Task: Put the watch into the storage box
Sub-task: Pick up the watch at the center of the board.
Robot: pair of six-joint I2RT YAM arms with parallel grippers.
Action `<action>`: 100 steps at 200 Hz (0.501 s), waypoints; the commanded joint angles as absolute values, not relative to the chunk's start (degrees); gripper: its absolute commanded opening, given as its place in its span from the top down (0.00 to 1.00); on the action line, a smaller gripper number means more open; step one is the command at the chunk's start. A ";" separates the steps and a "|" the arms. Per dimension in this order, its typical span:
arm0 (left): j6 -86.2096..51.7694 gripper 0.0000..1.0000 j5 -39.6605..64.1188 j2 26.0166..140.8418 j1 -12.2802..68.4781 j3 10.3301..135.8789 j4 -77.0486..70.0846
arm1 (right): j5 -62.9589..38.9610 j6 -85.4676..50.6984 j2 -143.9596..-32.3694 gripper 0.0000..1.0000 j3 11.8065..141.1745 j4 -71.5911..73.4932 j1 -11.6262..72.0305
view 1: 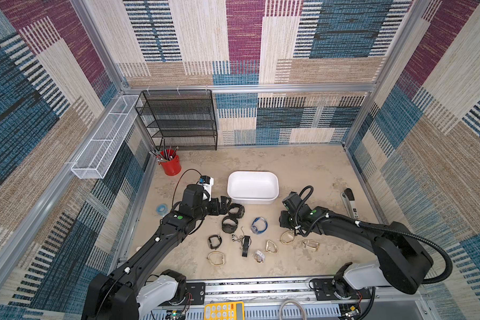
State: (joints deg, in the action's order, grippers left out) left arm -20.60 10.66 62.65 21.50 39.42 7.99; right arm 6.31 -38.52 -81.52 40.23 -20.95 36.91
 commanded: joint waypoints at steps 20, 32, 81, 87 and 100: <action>-21.09 0.01 10.90 62.71 21.53 39.03 7.29 | 9.18 -39.08 -84.85 0.58 40.80 -17.12 37.00; -21.09 0.02 10.90 62.84 21.53 39.02 7.29 | 9.48 -39.33 -85.54 0.61 40.64 -16.68 37.00; -21.18 0.03 11.47 63.54 21.62 39.50 7.89 | 10.85 -38.29 -86.64 0.81 41.05 -15.99 37.00; -20.97 0.03 11.60 63.54 21.60 39.82 8.30 | 11.07 -38.07 -86.79 0.85 41.28 -16.08 37.00; -20.61 0.03 11.78 63.37 21.62 40.25 9.24 | 11.34 -37.84 -87.05 0.94 41.66 -16.36 37.00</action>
State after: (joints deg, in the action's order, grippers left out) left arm -20.91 10.85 63.42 21.54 39.33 8.21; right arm 9.63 -38.46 -86.63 40.88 -17.47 36.91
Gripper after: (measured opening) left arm 0.975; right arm 0.125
